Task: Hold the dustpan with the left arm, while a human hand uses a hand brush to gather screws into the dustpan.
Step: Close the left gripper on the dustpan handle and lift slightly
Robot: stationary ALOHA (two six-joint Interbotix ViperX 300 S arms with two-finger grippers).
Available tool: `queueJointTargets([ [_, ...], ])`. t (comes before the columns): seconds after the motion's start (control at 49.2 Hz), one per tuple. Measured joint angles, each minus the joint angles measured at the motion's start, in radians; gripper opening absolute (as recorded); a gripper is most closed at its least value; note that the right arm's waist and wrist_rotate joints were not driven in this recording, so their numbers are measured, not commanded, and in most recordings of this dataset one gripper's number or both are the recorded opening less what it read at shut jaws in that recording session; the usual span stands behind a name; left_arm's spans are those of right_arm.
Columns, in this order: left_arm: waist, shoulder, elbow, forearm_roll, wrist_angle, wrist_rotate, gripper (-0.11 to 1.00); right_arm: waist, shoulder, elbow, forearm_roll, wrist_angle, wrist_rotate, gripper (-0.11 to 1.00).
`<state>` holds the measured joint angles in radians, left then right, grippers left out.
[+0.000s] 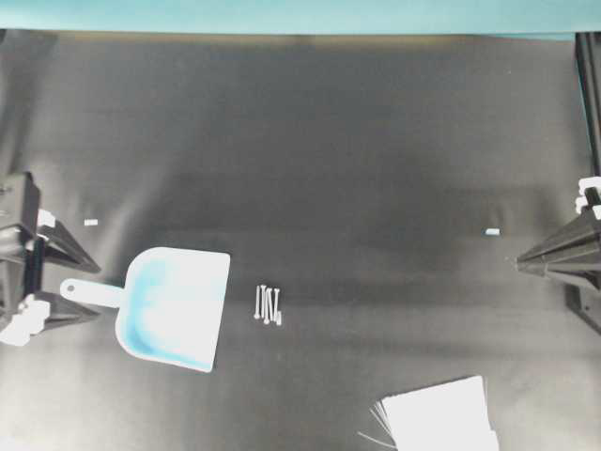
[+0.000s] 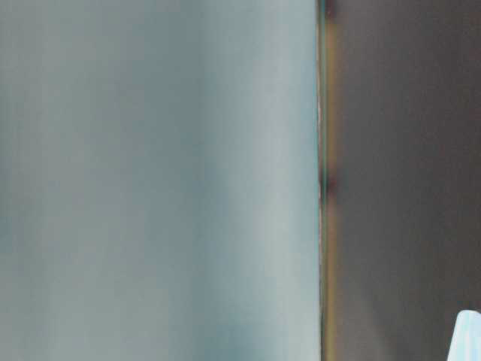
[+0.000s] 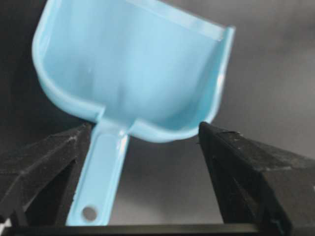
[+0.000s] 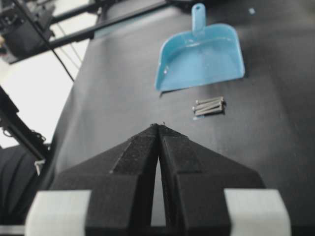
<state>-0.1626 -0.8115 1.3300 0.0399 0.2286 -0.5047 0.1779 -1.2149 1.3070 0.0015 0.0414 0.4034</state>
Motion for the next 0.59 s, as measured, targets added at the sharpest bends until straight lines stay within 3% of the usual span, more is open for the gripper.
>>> queueJointTargets([
  [0.142,0.0,0.135,0.006,0.0,0.002,0.005,0.85,0.0,-0.008,0.0,0.0,0.0,0.002,0.0],
  [0.285,0.0,0.256,-0.012,0.003,-0.009,0.057,0.85,0.0,-0.009,0.009,0.0,-0.005,0.002,0.0],
  [0.59,0.002,0.367,-0.044,0.005,-0.037,0.118,0.85,0.0,-0.017,0.029,0.0,-0.008,0.0,0.0],
])
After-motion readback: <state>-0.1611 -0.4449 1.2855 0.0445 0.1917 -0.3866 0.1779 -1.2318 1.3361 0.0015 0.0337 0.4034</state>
